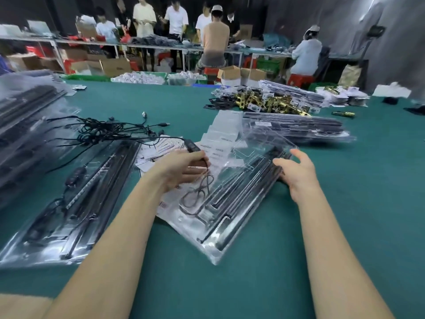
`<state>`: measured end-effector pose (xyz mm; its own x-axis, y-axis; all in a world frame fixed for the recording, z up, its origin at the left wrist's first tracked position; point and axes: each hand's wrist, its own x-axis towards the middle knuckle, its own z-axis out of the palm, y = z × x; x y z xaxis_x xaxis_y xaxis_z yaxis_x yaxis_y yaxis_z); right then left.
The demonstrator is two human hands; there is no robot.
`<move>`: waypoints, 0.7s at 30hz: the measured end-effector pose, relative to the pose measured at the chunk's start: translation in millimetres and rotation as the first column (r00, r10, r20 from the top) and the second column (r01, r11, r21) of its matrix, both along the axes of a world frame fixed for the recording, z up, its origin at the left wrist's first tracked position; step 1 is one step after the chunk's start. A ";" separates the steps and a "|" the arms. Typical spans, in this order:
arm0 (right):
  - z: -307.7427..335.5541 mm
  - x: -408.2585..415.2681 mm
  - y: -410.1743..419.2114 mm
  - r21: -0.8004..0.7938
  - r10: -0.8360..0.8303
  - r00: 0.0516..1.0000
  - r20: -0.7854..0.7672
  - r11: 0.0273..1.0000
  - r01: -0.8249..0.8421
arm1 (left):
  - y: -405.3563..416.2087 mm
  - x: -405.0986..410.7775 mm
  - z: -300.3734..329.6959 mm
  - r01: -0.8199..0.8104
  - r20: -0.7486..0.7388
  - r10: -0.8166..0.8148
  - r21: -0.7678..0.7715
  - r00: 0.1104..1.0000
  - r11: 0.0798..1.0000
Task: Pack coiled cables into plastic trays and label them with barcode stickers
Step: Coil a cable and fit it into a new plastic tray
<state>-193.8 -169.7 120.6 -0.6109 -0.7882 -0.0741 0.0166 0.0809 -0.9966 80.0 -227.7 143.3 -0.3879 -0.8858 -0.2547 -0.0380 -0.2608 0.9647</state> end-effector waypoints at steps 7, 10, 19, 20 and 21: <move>2.8 6.3 1.8 0.068 0.137 0.957 -0.254 0.990 -0.123 | 21.2 -23.1 22.3 0.390 0.163 -0.391 0.043 0.906 0.920; 8.2 9.6 10.8 0.182 0.232 0.839 -0.493 0.970 -0.162 | 20.6 -26.8 21.6 0.335 0.400 -0.296 -0.030 0.867 0.942; 66.0 35.6 24.2 0.731 0.601 0.580 -0.550 0.682 -0.014 | 16.5 -30.5 10.2 0.140 0.365 -0.073 -0.162 0.928 0.977; 62.8 38.4 24.6 0.758 0.633 0.561 -0.534 0.652 -0.014 | 17.6 -31.8 10.3 0.139 0.365 -0.075 -0.153 0.928 0.978; 59.0 41.2 25.3 0.763 0.649 0.536 -0.540 0.646 -0.013 | 18.8 -33.2 10.7 0.147 0.368 -0.086 -0.142 0.926 0.979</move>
<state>-152.6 -144.4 179.7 -0.3798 -0.8758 -0.2980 -0.8334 0.4637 -0.3007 46.8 -208.9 154.1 -0.4010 -0.8809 -0.2513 -0.4095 -0.0730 0.9094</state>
